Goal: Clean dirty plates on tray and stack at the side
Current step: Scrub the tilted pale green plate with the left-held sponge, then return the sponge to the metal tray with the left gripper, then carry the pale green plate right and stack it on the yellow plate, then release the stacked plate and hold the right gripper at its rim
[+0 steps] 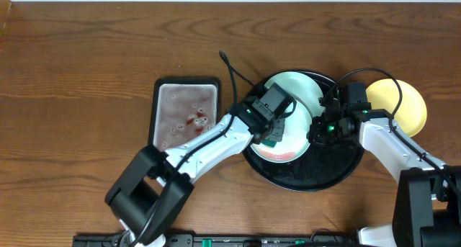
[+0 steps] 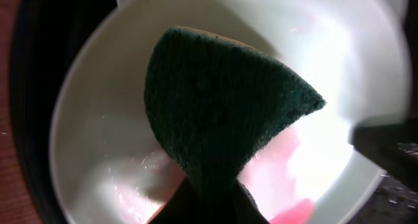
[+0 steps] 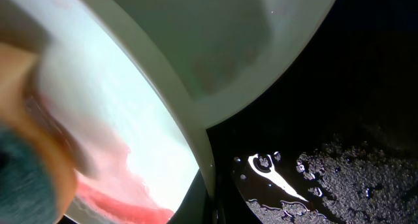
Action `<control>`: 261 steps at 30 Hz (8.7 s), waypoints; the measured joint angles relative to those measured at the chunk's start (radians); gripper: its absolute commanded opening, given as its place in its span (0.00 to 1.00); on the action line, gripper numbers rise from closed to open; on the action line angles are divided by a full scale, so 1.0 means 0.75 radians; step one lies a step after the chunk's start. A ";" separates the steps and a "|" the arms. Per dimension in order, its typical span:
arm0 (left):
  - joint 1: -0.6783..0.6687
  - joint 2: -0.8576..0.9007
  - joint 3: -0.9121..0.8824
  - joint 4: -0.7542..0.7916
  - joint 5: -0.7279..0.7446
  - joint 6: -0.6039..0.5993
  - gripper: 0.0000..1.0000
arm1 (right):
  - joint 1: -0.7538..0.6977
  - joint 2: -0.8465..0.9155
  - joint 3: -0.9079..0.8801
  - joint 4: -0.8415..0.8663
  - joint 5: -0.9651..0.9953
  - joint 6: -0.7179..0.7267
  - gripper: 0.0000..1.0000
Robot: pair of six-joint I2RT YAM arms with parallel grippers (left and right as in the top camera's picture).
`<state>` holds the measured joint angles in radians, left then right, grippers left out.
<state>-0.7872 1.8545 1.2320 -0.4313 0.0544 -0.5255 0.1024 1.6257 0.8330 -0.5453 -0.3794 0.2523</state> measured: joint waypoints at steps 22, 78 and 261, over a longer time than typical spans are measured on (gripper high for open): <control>0.010 -0.099 -0.019 -0.010 -0.076 -0.048 0.08 | 0.000 0.000 0.000 -0.025 -0.009 0.000 0.01; 0.683 -0.365 -0.153 -0.313 0.119 0.181 0.07 | 0.000 -0.046 0.000 -0.075 0.042 -0.046 0.01; 0.815 -0.365 -0.343 -0.228 0.189 0.354 0.08 | -0.535 0.018 0.046 0.040 0.248 -0.251 0.01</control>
<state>-0.1757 1.5806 0.9749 -0.6022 0.1959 -0.2604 -0.2989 1.6390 0.8673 -0.5156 -0.1932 0.0643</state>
